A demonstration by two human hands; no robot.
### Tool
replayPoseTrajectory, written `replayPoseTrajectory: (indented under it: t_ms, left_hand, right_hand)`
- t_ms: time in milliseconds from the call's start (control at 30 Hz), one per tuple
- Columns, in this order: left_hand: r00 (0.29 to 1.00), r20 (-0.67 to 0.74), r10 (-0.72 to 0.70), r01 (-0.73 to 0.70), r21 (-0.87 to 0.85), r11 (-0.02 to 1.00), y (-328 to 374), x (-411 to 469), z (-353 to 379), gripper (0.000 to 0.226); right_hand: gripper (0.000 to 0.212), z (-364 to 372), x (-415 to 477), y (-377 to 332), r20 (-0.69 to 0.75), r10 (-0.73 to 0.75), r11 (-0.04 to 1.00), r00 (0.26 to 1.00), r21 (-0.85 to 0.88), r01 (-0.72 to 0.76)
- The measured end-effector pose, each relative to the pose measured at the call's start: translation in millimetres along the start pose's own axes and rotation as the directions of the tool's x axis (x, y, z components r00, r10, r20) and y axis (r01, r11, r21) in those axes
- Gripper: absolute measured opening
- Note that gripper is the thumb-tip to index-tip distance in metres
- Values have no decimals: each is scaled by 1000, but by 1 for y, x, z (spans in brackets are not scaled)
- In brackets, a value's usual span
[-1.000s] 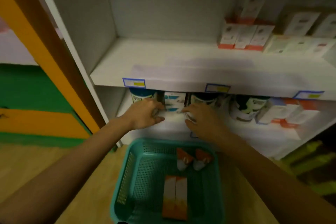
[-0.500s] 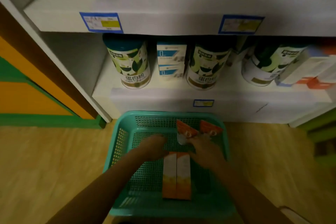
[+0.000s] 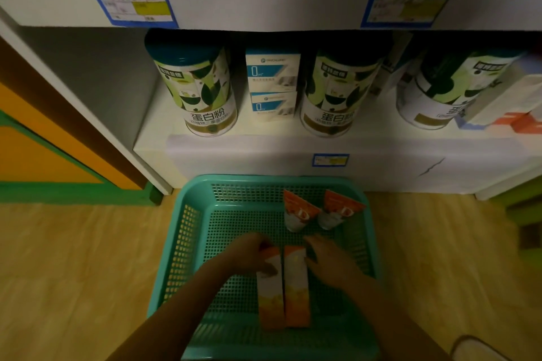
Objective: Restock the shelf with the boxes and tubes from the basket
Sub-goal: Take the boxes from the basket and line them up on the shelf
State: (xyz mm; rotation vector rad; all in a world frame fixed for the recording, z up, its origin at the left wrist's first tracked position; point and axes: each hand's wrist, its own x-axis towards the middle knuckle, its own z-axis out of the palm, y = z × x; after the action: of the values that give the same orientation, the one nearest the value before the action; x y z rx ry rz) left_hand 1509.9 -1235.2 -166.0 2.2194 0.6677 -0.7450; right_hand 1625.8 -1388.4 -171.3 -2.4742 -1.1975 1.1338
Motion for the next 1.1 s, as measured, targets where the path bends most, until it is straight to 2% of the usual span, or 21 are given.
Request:
replayPoseTrajectory:
  t_ms: [133, 267, 400, 467, 600, 667, 800, 867, 967, 1100]
  left_hand:
    - [997, -36, 69, -72, -70, 995, -5, -13, -12, 43]
    - [986, -139, 94, -103, -65, 993, -9, -27, -24, 43]
    - [964, -234, 125, -149, -86, 985, -9, -41, -38, 44]
    - [947, -282, 152, -178, -69, 982, -9, -50, -45, 44]
    - [919, -347, 187, -229, -86, 970, -7, -66, -62, 38]
    - [908, -373, 192, -242, -93, 966, -1, -76, -76, 33]
    - [875, -433, 218, -273, -68, 960, 26, -109, -116, 27]
    - [847, -473, 243, -291, -30, 956, 44, -130, -143, 25]
    - [785, -546, 293, -319, 49, 946, 74, -167, -187, 26]
    - [713, -608, 349, -336, 140, 931, 115, -228, -246, 31]
  right_hand:
    - [46, 4, 8, -7, 48, -10, 1000, 999, 13, 9]
    - [50, 9, 12, -14, 136, 39, 998, 990, -62, -31]
    - [63, 5, 13, -20, 137, 70, 985, 988, -166, -47]
    - [66, -2, 10, -24, 153, 58, 991, 986, -126, -39]
    - [55, -19, -2, -36, 198, -8, 996, 980, -86, 26]
    - [52, -31, -14, -45, 146, -57, 995, 988, -72, 68]
    - [59, -82, -46, -69, -45, -146, 989, 988, -28, 145]
    - [50, -118, -64, -83, -111, -182, 983, 977, -17, 181]
    - [39, -178, -94, -107, -197, -229, 973, 953, -12, 231]
    - [46, -260, -144, -147, -313, -326, 945, 892, -107, 308]
